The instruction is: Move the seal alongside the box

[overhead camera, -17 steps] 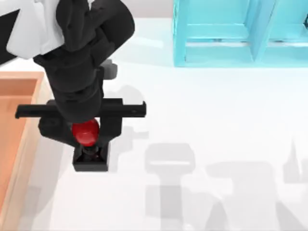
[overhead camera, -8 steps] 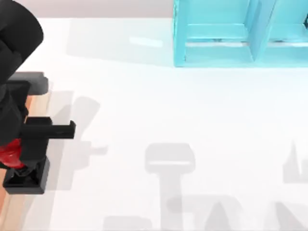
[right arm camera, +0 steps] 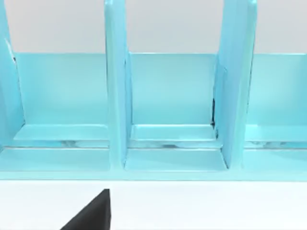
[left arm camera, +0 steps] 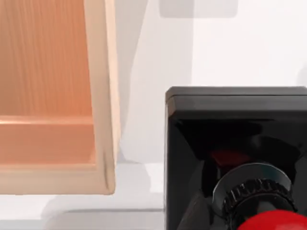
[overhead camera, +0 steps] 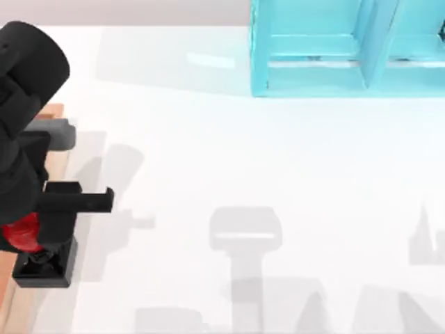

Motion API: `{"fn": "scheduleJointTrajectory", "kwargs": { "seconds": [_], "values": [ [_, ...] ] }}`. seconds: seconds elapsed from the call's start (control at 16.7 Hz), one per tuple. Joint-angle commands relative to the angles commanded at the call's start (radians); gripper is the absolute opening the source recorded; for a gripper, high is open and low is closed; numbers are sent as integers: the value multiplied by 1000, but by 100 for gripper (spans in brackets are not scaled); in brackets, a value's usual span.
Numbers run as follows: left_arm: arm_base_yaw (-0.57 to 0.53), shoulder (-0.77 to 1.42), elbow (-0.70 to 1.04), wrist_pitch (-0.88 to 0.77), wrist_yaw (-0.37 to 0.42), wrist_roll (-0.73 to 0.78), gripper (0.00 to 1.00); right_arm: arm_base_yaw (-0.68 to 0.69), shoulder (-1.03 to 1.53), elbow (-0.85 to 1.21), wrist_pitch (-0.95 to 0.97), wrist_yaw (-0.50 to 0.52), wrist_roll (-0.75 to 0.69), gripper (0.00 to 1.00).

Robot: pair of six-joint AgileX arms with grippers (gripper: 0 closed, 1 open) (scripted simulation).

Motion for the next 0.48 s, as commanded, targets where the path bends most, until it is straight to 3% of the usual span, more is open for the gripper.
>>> {"fn": "scheduleJointTrajectory", "kwargs": {
  "seconds": [0.48],
  "values": [
    [5,-1,-170,165,2,4,0,0,0,0,0,0,0,100]
  ]
}}
